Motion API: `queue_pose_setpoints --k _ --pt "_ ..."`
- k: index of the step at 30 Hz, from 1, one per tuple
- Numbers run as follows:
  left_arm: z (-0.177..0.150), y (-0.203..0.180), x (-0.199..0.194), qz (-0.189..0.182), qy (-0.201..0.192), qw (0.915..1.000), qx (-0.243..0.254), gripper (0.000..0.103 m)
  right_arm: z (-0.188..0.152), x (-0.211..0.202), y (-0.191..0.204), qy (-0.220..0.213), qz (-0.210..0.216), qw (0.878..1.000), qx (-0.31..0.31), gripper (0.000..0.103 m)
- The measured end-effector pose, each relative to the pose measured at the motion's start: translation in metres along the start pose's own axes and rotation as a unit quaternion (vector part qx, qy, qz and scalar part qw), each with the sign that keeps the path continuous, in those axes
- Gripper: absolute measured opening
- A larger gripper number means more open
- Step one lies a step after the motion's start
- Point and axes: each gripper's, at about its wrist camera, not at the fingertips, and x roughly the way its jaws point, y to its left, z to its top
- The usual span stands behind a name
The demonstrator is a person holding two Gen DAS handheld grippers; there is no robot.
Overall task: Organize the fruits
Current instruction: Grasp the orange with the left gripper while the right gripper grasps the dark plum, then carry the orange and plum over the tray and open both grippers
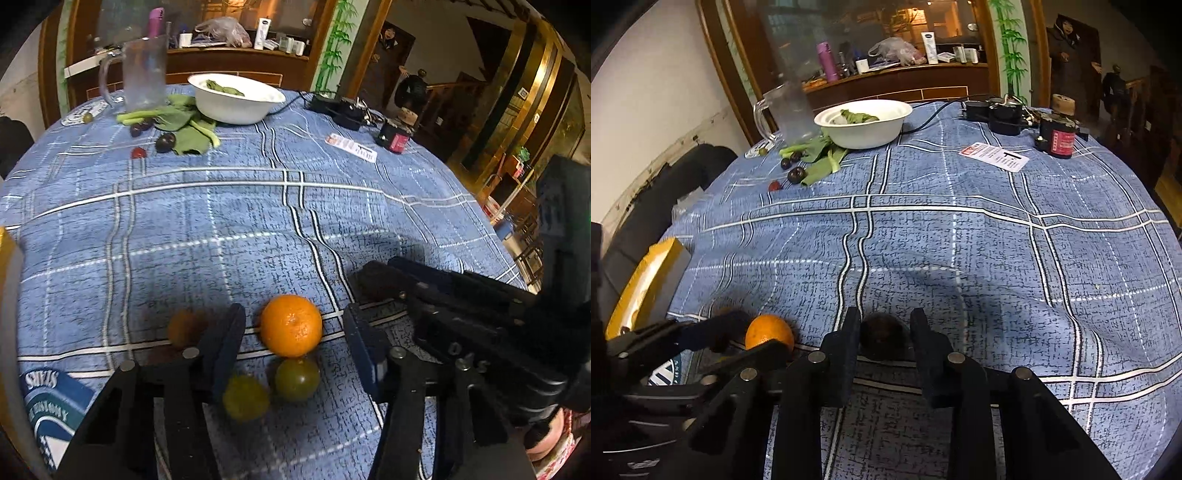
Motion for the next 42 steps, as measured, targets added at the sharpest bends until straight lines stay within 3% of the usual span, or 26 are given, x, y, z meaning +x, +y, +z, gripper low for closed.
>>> queue_pose_setpoints --k 2,4,13,18,28,32,35,42 --pt "-0.004 -0.001 0.006 0.008 0.005 0.9999 0.008 0.032 0.000 0.000 -0.001 0.001 0.005 1.000 0.003 0.027" --pt "-0.007 -0.004 0.003 0.015 -0.002 0.9997 0.021 0.032 0.000 0.001 0.001 0.003 0.009 1.000 0.001 0.025" --pt "-0.009 0.015 -0.003 -0.001 -0.014 0.9995 -0.027 0.032 -0.004 0.007 0.013 0.012 -0.003 1.000 -0.027 0.030" --pt "-0.006 0.019 -0.005 -0.002 -0.019 0.9992 -0.036 0.032 -0.007 0.010 0.020 0.016 -0.010 0.999 -0.045 0.028" --pt "-0.003 0.015 -0.014 0.001 -0.048 0.9985 -0.024 0.032 -0.008 0.003 0.011 -0.007 -0.029 0.999 -0.015 0.025" --pt "-0.004 0.022 -0.025 -0.004 -0.060 0.9974 -0.041 0.032 -0.010 0.002 0.007 0.009 -0.024 0.999 0.020 0.024" --pt "-0.009 0.036 -0.048 -0.005 -0.069 0.9954 -0.067 0.032 -0.015 -0.012 0.016 0.014 -0.011 1.000 0.025 0.025" --pt "-0.044 0.083 -0.129 -0.007 -0.110 0.9848 -0.135 0.032 -0.024 -0.046 0.071 -0.005 0.000 1.000 -0.027 0.025"
